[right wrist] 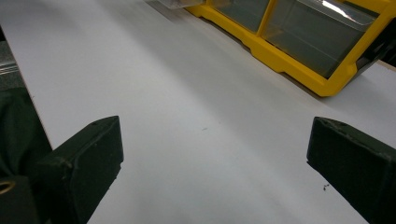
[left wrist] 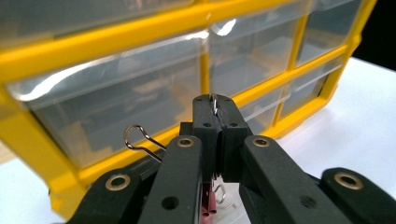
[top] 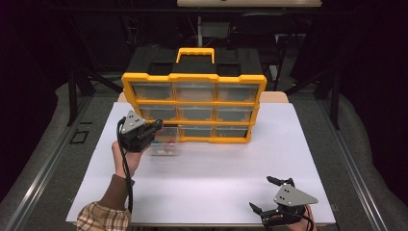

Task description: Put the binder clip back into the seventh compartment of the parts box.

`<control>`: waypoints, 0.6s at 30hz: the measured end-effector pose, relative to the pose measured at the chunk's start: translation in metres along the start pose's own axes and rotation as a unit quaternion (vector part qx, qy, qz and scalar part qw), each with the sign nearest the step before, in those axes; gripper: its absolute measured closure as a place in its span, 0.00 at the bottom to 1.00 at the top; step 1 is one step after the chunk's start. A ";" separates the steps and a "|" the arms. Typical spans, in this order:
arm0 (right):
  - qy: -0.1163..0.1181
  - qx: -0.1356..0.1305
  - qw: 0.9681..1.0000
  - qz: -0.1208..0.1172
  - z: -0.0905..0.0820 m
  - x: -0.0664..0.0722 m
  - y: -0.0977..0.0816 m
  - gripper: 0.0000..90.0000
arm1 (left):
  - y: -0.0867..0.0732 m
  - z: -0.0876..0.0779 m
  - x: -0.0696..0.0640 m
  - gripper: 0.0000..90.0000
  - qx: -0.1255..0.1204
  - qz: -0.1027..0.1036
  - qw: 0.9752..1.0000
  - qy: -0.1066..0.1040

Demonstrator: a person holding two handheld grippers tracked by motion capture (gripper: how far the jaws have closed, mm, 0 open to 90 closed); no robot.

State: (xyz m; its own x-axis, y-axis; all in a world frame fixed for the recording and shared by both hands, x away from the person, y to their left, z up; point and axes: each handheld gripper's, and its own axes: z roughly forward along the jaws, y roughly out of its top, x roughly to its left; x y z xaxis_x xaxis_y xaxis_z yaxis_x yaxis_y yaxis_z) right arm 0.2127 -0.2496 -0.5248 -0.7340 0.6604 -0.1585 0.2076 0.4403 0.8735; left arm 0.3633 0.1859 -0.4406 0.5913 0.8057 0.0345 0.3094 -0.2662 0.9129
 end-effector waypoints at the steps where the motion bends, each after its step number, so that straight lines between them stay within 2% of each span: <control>1: 0.000 0.000 1.000 0.000 0.000 0.000 0.000 0.04 | -0.002 0.002 0.002 0.98 0.004 -0.001 1.000 0.001; 5: 0.001 0.000 1.000 0.001 0.000 0.000 0.000 0.04 | -0.009 0.009 0.009 0.98 0.020 -0.012 1.000 0.007; 7: 0.001 0.001 1.000 0.000 0.000 0.000 0.000 0.04 | -0.014 0.012 0.014 0.94 0.026 -0.021 0.999 0.006; 11: 0.001 0.001 1.000 0.000 0.000 0.000 0.000 0.04 | -0.018 0.015 0.018 0.65 0.040 -0.036 0.999 0.007; 12: 0.001 0.001 1.000 0.000 0.000 0.000 0.000 0.04 | -0.019 0.015 0.017 0.54 0.042 -0.037 0.998 0.011; 16: 0.001 0.001 1.000 0.001 0.000 0.000 0.000 0.04 | -0.021 0.010 0.010 0.27 0.038 -0.037 0.998 0.017; 18: 0.001 0.001 1.000 0.000 0.000 0.000 0.000 0.04 | -0.022 0.006 0.006 0.19 0.034 -0.036 0.999 0.018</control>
State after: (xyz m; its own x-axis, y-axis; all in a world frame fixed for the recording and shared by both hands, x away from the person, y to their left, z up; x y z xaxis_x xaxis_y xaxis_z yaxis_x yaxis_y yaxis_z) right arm 0.2131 -0.2496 -0.5252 -0.7356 0.6590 -0.1567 0.2091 0.4409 0.8729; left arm 0.3647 0.1938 -0.4631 0.5386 0.8424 -0.0143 0.4003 -0.2410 0.8842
